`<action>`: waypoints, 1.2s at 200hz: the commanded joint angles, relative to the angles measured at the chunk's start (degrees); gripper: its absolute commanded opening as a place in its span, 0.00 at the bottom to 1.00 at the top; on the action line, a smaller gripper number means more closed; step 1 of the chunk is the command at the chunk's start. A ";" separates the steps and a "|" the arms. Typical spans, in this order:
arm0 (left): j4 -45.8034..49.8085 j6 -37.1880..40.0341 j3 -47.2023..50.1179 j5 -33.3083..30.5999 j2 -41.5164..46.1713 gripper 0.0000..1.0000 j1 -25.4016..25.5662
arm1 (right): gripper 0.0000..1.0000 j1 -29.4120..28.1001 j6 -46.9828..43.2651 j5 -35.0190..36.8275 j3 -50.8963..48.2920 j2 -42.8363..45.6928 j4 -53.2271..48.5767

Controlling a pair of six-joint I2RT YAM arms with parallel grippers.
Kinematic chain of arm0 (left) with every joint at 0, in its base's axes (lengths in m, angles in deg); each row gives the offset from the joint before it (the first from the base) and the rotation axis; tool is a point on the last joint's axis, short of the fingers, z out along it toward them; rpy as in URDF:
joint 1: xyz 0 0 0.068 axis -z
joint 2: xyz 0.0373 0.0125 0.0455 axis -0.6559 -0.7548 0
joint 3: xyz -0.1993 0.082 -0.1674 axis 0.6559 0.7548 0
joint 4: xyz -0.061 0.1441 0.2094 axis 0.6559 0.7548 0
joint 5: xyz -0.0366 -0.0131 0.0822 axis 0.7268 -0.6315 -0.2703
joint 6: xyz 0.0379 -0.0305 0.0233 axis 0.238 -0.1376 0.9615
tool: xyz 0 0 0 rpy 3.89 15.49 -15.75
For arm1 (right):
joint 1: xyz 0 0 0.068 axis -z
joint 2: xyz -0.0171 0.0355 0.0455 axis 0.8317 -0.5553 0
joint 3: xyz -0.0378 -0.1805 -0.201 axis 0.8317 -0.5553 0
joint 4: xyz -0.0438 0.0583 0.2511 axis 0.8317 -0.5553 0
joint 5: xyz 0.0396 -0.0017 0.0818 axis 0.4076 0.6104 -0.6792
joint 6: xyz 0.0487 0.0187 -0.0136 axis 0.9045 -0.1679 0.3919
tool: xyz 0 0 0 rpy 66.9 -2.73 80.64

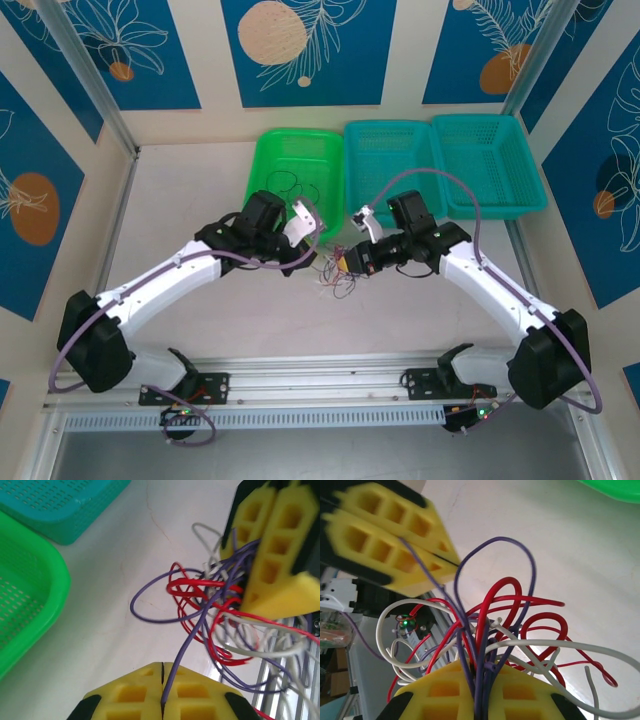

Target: Untangle the cables

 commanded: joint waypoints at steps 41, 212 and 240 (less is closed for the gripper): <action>-1.35 -2.14 -0.02 -10.73 5.64 0.00 0.23 | 0.11 1.52 11.38 27.72 -2.56 -10.63 -8.91; 3.38 -12.25 -21.43 -20.46 15.04 0.00 -17.37 | 0.18 18.05 26.71 35.78 -13.88 -13.70 -12.55; 6.91 -13.78 -27.68 -19.38 13.68 0.00 -20.83 | 0.18 20.67 27.01 36.34 -15.39 -11.66 -12.42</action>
